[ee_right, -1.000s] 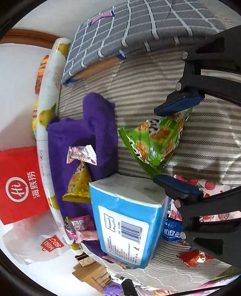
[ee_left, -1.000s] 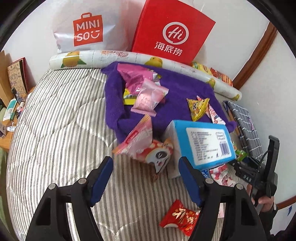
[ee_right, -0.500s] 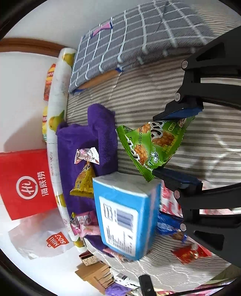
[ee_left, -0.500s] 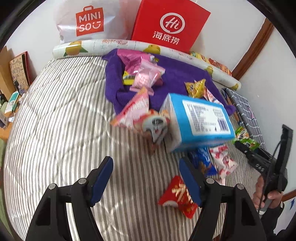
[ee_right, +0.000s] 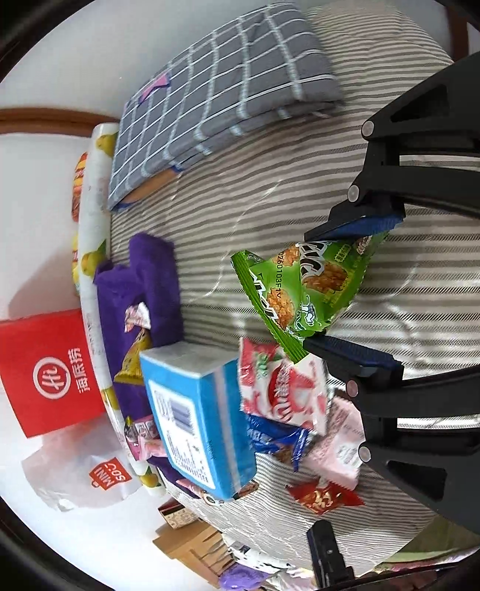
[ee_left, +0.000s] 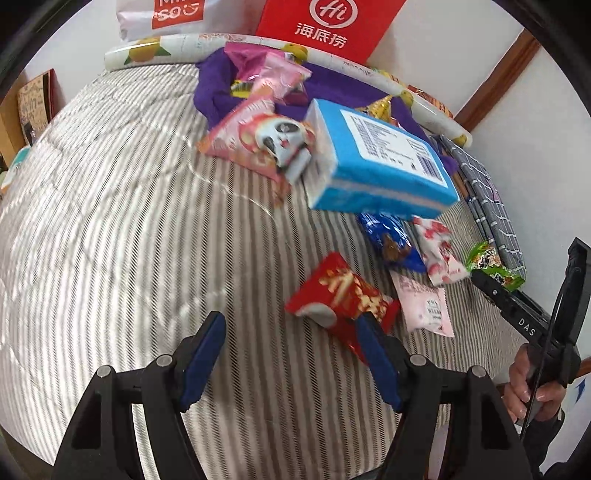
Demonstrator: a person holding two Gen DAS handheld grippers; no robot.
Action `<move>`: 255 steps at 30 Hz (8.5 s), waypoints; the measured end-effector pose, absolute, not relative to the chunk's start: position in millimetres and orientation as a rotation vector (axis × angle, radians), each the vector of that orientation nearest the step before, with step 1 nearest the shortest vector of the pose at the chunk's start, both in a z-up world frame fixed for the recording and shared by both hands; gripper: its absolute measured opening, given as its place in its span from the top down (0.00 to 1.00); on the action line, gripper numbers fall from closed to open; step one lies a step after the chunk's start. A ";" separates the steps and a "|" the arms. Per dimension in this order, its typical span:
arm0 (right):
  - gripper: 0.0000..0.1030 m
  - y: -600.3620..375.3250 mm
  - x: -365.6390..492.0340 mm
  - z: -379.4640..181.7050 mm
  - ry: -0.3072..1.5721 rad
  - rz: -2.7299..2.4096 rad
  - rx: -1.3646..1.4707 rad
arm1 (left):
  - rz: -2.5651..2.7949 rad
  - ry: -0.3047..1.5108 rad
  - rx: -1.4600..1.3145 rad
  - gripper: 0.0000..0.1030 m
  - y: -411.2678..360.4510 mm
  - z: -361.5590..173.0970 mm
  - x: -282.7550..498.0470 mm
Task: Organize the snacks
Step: 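Lower the left tool and grasp the red bag while the right tool holds the green bag, then carry the red bag with the left tool while the right tool carries the green bag toward the towel, then open the right tool onto the towel while the left tool releases the red bag there, then grasp the pink strawberry bag with the right tool while the left tool grasps the pink-white chip bag, then carry the strawberry bag with the right tool while the left tool carries the chip bag toward the towel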
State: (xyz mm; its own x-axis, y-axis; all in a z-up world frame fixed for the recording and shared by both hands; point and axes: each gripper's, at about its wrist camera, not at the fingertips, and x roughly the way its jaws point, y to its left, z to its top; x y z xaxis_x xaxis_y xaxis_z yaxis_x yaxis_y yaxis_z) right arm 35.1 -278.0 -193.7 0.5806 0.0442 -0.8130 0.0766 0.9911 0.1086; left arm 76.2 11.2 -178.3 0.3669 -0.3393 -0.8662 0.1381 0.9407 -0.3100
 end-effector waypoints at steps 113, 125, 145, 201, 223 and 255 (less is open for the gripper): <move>0.52 -221.0 156.6 -91.0 0.840 0.059 0.074 | -0.329 1.008 -0.093 0.54 -13.2 -83.8 218.8; 0.52 -232.6 186.8 -102.5 0.852 0.034 0.092 | -0.317 1.030 -0.104 0.54 -8.2 -97.3 241.5; 0.52 -247.0 217.8 -111.5 0.857 0.015 0.112 | -0.332 1.029 -0.117 0.54 -16.2 -104.9 268.1; 0.35 -244.2 239.3 -118.3 0.867 0.055 0.115 | -0.323 1.075 -0.159 0.40 -11.0 -120.2 285.1; 0.35 -219.5 99.3 -170.7 1.029 0.104 0.142 | -0.210 1.051 -0.237 0.40 55.6 -114.3 173.4; 0.44 -243.1 78.8 -215.2 1.023 0.024 0.103 | -0.295 1.088 -0.334 0.39 47.2 -154.1 206.9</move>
